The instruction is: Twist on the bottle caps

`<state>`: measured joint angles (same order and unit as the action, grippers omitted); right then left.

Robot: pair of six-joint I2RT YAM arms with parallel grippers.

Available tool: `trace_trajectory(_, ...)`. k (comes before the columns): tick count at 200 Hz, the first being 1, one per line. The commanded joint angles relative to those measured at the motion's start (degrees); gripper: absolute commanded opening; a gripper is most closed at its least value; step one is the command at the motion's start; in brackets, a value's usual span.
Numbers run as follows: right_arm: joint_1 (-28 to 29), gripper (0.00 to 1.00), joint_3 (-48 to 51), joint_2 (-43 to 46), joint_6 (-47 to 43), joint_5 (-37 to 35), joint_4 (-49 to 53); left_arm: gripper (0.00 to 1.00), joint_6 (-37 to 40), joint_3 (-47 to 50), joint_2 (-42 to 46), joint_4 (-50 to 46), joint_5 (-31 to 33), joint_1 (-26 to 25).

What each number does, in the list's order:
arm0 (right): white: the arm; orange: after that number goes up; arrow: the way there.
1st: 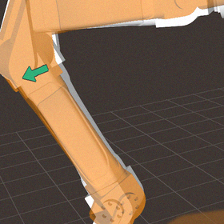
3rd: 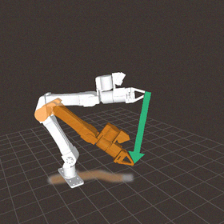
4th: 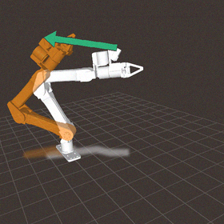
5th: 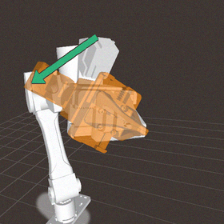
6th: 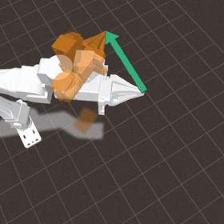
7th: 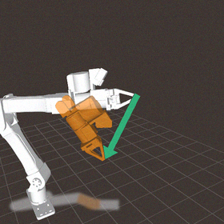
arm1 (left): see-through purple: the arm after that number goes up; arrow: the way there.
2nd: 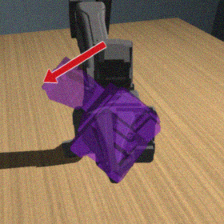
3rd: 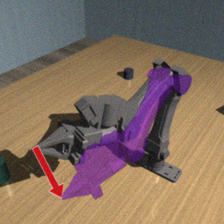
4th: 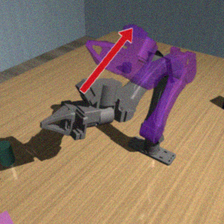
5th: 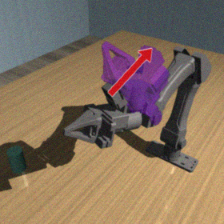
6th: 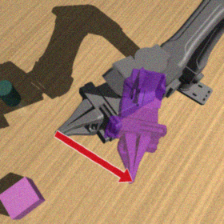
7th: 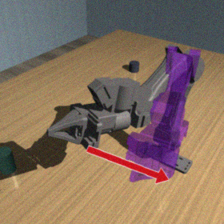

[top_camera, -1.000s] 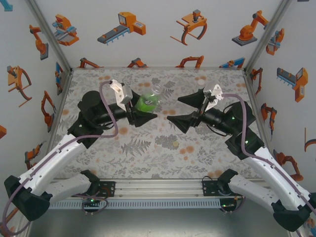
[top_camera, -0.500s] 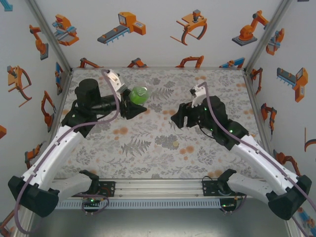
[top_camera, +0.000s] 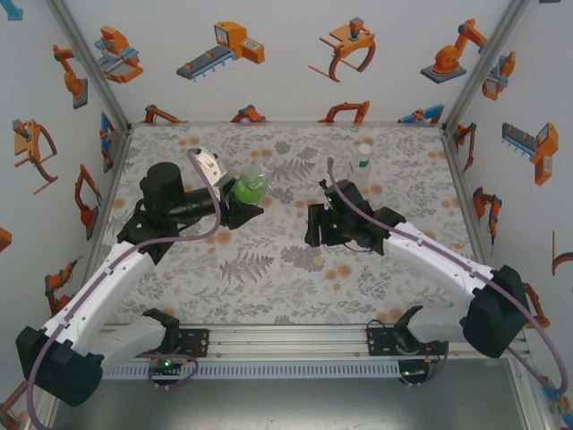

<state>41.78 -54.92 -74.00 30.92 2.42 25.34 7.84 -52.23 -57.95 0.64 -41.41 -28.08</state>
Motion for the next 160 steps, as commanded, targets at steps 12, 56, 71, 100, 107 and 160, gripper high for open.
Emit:
trace_trajectory(12,1.3,0.55,-1.5,-2.7,2.3,-3.2,2.6,0.0,0.4,1.5,1.5,3.0,1.7,0.2)
trace_trajectory(56,2.9,0.54,-3.2,-7.0,2.2,-4.8,4.7,0.0,0.7,3.3,3.6,3.9,6.6,0.1)
trace_trajectory(71,3.1,0.54,-3.5,-8.1,2.2,-5.4,5.0,0.0,1.1,3.4,3.8,3.8,6.8,0.1)
trace_trajectory(100,3.6,0.52,-3.6,-9.7,3.3,-6.1,5.5,0.0,1.8,3.4,3.8,3.3,6.6,0.1)
trace_trajectory(107,3.6,0.52,-3.7,-10.1,3.5,-6.1,5.8,0.0,2.0,3.4,4.0,3.3,6.6,0.1)
trace_trajectory(160,3.6,0.51,-5.1,-13.4,4.0,-6.1,8.4,0.0,2.2,3.5,4.3,3.1,6.7,0.1)
